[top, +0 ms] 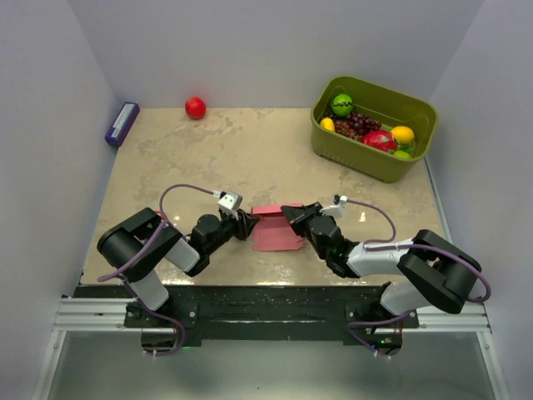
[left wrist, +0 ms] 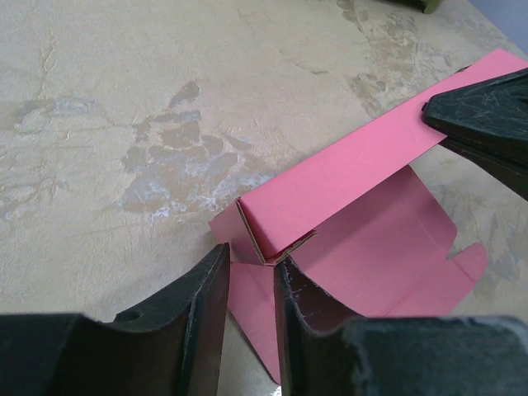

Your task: Fold the paper box

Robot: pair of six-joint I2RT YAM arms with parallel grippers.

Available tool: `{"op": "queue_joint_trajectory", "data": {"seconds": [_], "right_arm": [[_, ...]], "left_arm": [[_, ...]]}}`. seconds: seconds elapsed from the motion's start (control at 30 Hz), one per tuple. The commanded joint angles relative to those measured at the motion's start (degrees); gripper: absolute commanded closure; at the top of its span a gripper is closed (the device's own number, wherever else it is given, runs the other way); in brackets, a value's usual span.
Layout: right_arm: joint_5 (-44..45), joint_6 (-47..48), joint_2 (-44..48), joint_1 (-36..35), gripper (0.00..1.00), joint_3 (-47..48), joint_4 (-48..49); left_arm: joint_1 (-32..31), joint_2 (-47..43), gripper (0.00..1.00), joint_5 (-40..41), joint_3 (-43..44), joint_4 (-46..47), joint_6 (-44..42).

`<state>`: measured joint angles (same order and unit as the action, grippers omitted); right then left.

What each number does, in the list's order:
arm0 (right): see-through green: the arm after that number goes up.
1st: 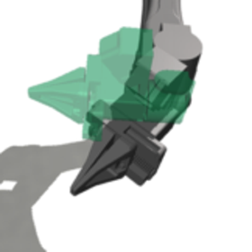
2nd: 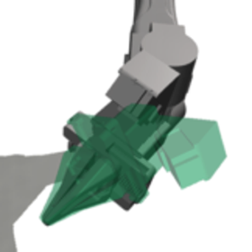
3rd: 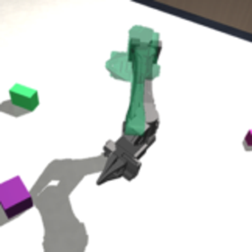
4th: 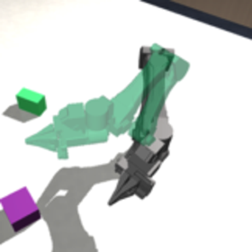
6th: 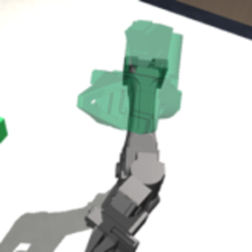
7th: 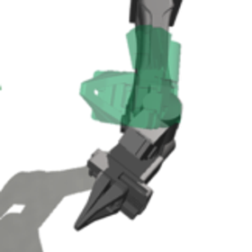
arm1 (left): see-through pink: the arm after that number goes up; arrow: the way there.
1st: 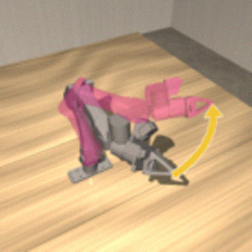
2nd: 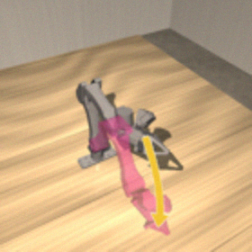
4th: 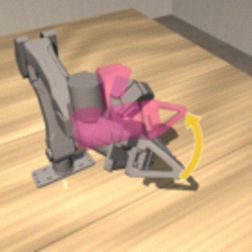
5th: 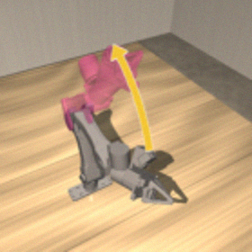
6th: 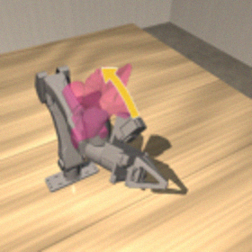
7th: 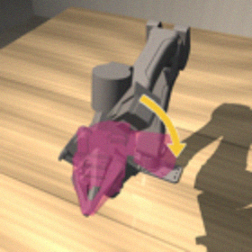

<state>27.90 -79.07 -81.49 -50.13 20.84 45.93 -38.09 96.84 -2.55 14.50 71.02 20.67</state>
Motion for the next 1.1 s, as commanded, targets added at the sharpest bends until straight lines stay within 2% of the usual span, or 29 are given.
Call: {"op": "queue_joint_trajectory", "data": {"seconds": [0.0, 0.13, 0.53, 0.67, 0.97, 1.07], "right_arm": [[-0.5, 0.9, -1.5, -0.2, 1.0, -1.4, -2.3], [-1.0, 0.1, -2.0, -0.3, 1.0, -1.5, -2.2], [-1.8, -2.8, -3.7, -0.4, 1.0, -1.6, -2.6], [-1.0, -4.1, -3.3, -0.4, 1.0, -1.7, -3.7], [-0.5, -7.1, -3.4, -1.0, 1.0, -1.9, -5.5], [0.1, -8.4, -2.8, -1.0, 1.0, -1.9, -7.3]], "left_arm": [[-1.2, 0.3, 0.71, 7.3, 2.8, 5.2, -2.7], [-2.3, -0.3, 0.76, 11.0, 2.5, 5.4, -3.1], [-5.6, 0.1, 0.92, 14.8, 2.0, 9.7, -5.5], [-8.2, 0.1, 1.0, 22.1, 3.6, 6.8, -5.7], [-14.5, 0.7, 1.0, 43.1, 9.4, -4.1, -6.0], [-14.8, 0.4, 1.0, 46.1, 11.0, -9.3, -3.4]]}}
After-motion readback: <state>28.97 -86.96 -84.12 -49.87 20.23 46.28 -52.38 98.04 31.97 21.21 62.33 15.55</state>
